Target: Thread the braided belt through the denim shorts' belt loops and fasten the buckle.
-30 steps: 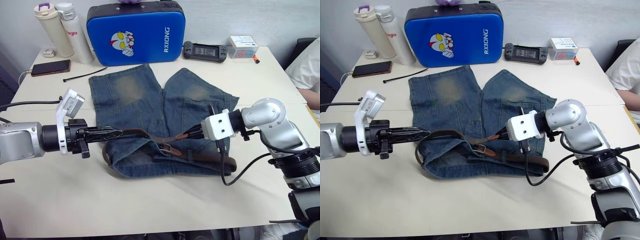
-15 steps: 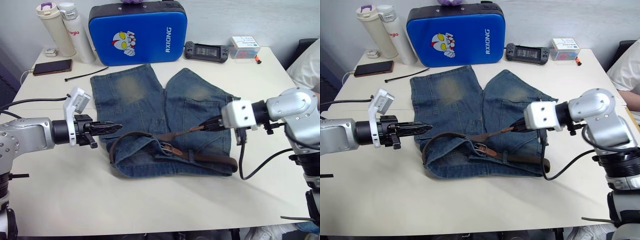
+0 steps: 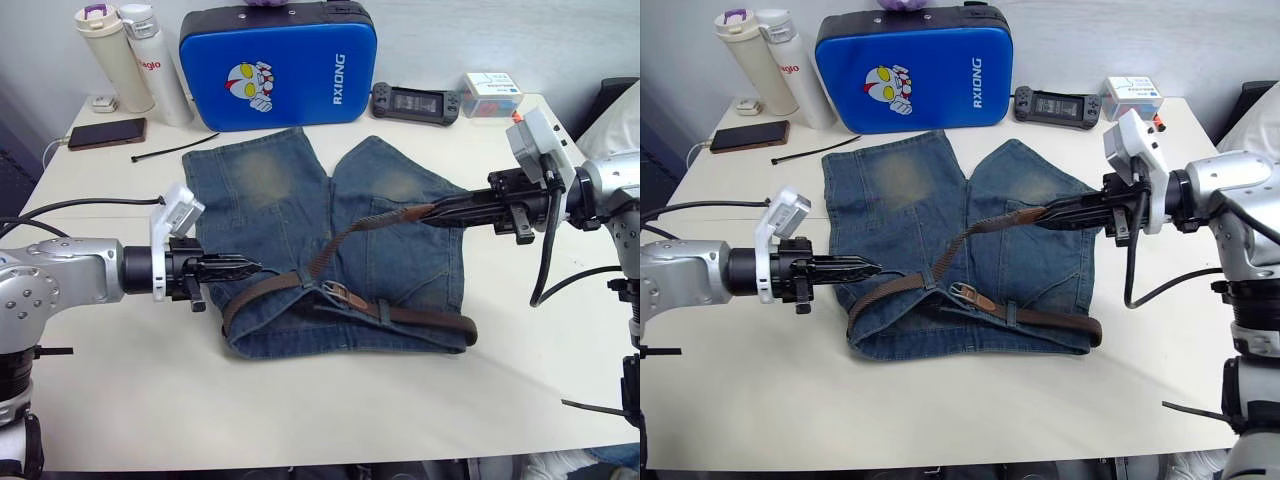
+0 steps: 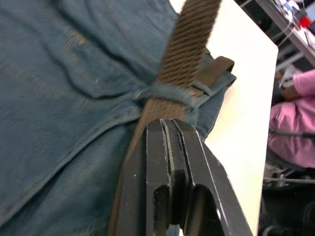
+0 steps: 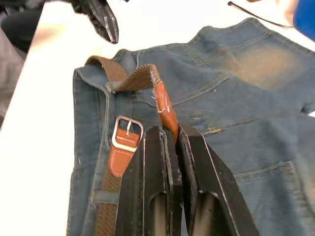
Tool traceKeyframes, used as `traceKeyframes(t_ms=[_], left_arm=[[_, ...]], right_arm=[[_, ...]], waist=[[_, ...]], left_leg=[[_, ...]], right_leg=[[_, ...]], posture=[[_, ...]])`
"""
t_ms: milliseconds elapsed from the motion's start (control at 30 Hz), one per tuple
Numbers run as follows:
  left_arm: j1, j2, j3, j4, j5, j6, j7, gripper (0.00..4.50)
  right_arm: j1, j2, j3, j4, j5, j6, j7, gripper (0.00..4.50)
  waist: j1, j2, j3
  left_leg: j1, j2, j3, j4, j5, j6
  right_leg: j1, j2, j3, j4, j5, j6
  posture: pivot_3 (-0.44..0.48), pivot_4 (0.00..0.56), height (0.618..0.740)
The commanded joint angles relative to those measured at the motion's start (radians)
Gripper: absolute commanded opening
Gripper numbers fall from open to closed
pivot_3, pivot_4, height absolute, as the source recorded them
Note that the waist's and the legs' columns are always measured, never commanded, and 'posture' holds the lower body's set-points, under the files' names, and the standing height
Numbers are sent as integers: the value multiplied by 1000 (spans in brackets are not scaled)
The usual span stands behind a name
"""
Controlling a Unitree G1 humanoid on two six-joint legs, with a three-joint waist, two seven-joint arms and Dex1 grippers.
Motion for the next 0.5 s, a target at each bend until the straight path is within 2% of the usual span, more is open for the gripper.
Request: traceKeyframes(t_ms=[33, 100, 133, 200, 400, 500], left_arm=[[-13, -49, -35, -95, 127, -168, -35, 34], [-20, -85, -59, -109, 173, -216, -39, 34], [-35, -104, -75, -108, 176, -211, -37, 342], [-64, -133, -109, -107, 191, -206, -35, 1015], [-138, -265, -161, -97, 265, -220, 53, 3514], [-174, -325, -171, -86, 290, -222, 78, 3514]], right_arm=[[-19, 32, -27, -45, 41, 69, -56, 0], [-9, 40, -10, -73, 32, 94, -78, 0], [-1, 44, 0, -98, 36, 129, -97, 0], [15, 52, 12, -151, 50, 189, -128, 0], [33, 78, 0, -235, 78, 292, -230, 0], [35, 82, -7, -256, 87, 316, -260, 0]], waist=[[1, 0, 0], [4, 0, 0], [5, 0, 0], [8, 0, 0], [7, 0, 0], [7, 0, 0]], left_leg=[[0, 0, 0, 0, 0, 0], [0, 0, 1, 0, 0, 0], [0, 0, 1, 0, 0, 0], [0, 0, 1, 0, 0, 0], [-1, -1, 1, 1, 0, 1], [-1, -1, 0, 2, 0, 1]], right_leg=[[0, 0, 0, 0, 0, 0], [0, 0, 0, 0, 0, 0], [0, 1, 0, 0, 0, 0], [0, 1, 0, 1, 0, 0], [0, 1, 0, 1, 0, 0], [0, 1, -1, 1, 0, 0]], posture=[[0, 150, 725], [0, 150, 725], [0, 150, 725], [0, 150, 725], [0, 150, 725], [0, 150, 725]])
